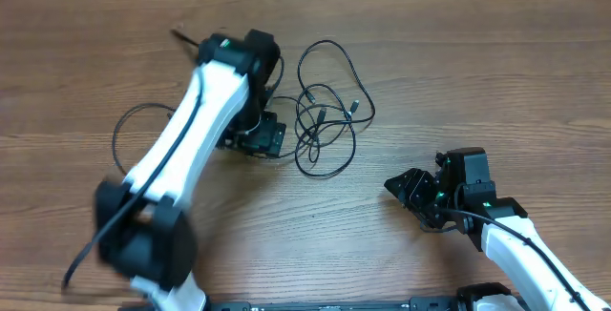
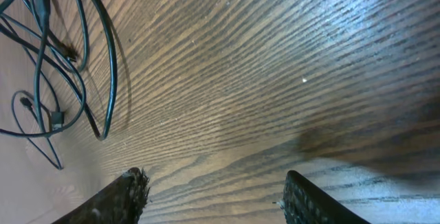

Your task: Untangle cables

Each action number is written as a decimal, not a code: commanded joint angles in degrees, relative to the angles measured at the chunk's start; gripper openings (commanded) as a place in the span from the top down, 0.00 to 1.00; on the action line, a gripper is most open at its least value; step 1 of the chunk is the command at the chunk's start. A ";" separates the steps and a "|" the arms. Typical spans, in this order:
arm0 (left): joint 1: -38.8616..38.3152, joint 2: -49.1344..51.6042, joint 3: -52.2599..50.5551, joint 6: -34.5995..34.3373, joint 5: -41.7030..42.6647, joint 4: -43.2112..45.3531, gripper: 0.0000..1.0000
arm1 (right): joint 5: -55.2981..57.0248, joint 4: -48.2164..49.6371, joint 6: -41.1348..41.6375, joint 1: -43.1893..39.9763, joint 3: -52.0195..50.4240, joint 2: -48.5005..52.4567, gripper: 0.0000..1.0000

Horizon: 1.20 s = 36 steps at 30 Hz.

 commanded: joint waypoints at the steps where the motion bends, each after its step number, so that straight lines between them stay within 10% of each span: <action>1: -0.66 -12.39 -10.10 -1.64 -0.42 8.63 0.07 | -0.24 0.42 -0.48 -0.26 0.04 -0.15 0.38; 8: -0.66 -23.45 -28.46 2.91 -0.07 34.03 0.00 | -0.26 0.92 -0.46 -0.26 0.04 -0.15 0.38; 13: -0.66 -18.53 -38.45 21.03 12.15 49.40 0.02 | -0.26 1.03 -0.46 -0.26 0.04 -0.15 0.38; 23: -0.66 -6.32 -39.06 25.81 13.27 56.70 0.12 | -0.26 1.05 -0.46 -0.26 0.04 -0.15 0.38; 33: -0.66 -4.74 -37.83 25.83 13.03 57.61 0.94 | -0.24 1.07 -0.48 -0.26 0.04 -0.15 0.38; 36: -0.39 -5.90 -33.79 24.13 11.93 52.43 0.96 | -0.22 1.07 -0.50 -0.26 0.04 -0.15 0.38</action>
